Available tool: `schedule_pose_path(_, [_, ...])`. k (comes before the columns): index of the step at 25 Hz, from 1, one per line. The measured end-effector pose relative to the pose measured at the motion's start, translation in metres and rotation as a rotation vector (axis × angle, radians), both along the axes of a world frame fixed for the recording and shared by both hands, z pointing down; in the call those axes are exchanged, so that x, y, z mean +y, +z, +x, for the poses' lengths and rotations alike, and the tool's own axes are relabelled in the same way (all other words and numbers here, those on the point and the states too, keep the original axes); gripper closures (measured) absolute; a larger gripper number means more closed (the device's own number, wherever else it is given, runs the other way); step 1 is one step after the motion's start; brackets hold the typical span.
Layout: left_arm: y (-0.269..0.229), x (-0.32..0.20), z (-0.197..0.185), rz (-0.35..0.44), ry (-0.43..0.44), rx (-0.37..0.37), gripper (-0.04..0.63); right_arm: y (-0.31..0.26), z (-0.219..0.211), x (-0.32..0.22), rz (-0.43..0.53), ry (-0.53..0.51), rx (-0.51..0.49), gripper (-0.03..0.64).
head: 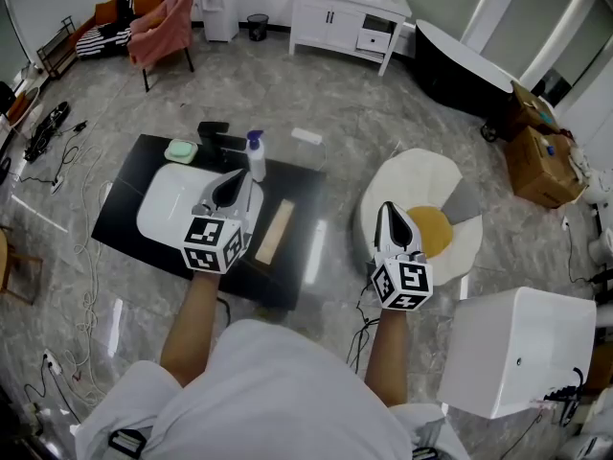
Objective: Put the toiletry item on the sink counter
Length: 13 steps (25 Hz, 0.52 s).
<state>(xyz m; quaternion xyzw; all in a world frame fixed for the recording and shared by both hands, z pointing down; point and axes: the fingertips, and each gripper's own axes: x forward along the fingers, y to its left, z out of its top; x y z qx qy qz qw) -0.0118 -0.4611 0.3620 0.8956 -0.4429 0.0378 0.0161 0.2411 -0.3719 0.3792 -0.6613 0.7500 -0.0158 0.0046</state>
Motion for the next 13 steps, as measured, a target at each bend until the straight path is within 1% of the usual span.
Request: schedule_pose_path(13, [-0.006,-0.019,-0.003,-0.004,0.020,0.001,0.598,-0.007,-0.008,-0.021,0.002,0.008,-0.003,0.614])
